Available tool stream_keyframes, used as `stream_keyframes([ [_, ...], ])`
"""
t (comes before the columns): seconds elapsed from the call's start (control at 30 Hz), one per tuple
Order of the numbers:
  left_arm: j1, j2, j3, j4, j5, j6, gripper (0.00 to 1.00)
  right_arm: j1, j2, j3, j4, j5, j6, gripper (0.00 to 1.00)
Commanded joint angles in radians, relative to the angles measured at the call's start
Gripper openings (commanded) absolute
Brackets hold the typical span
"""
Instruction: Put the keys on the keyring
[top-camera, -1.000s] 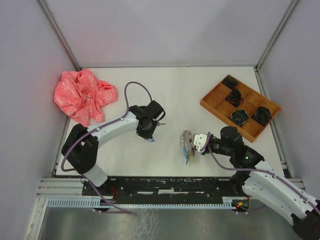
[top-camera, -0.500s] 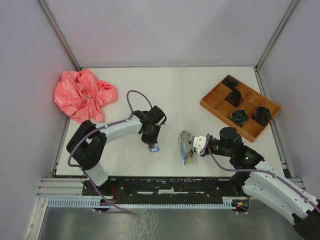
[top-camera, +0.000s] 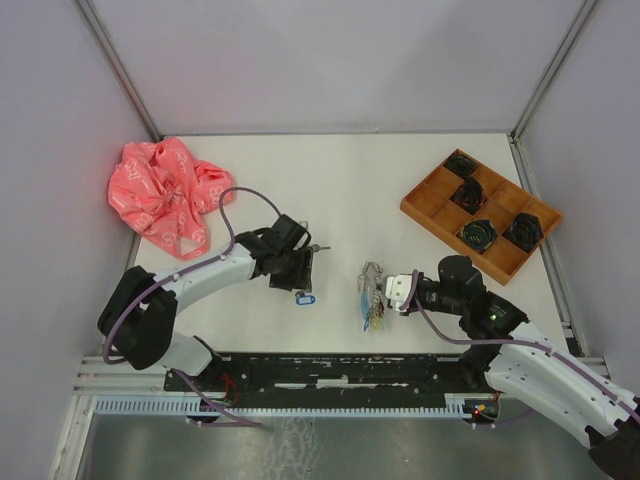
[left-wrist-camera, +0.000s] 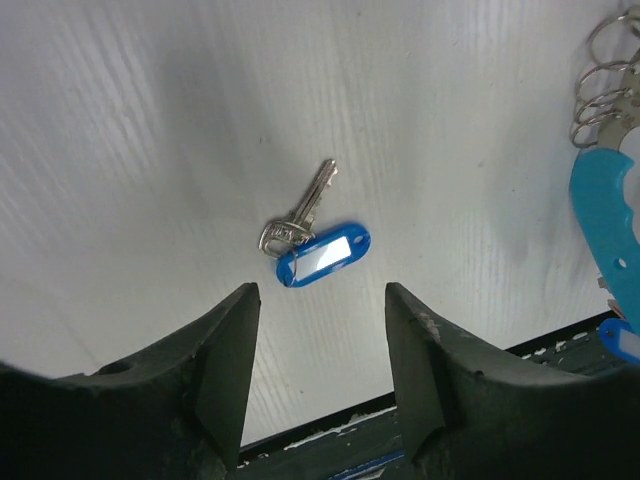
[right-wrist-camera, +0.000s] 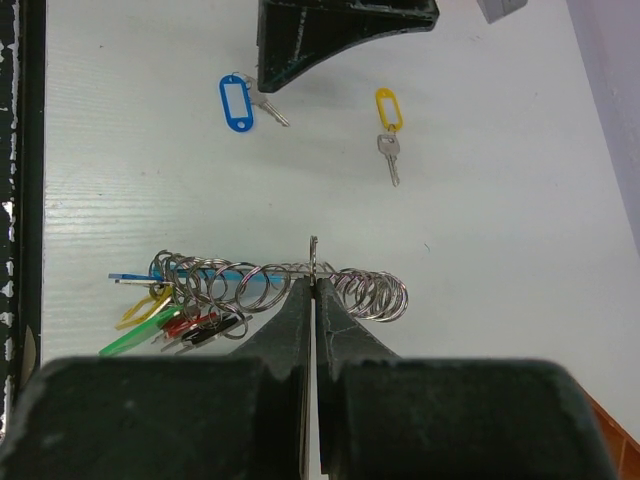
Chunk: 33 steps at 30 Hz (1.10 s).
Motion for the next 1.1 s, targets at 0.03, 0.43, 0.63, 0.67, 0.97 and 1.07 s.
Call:
stream_keyframes([
  [0.03, 0.011, -0.106, -0.121, 0.078, 0.07, -0.119, 0.65, 0.01, -0.013, 0.02, 0.037, -0.019, -0.012, 0.01],
  [0.43, 0.008, -0.12, -0.243, 0.258, 0.058, -0.185, 0.57, 0.019, -0.007, 0.021, 0.035, -0.025, -0.01, 0.01],
  [0.63, -0.017, -0.123, -0.237, 0.247, -0.039, -0.166, 0.41, 0.02, 0.002, 0.023, 0.035, -0.032, -0.009, 0.01],
  [0.67, -0.02, -0.119, -0.234, 0.237, -0.053, -0.162, 0.39, 0.02, 0.002, 0.021, 0.034, -0.031, -0.01, 0.01],
  [0.97, -0.043, -0.075, -0.21, 0.184, -0.141, -0.126, 0.26, 0.023, 0.005, 0.021, 0.037, -0.038, -0.007, 0.01],
  [1.07, -0.047, -0.061, -0.199, 0.184, -0.156, -0.11, 0.25, 0.023, 0.007, 0.02, 0.038, -0.038, -0.006, 0.01],
])
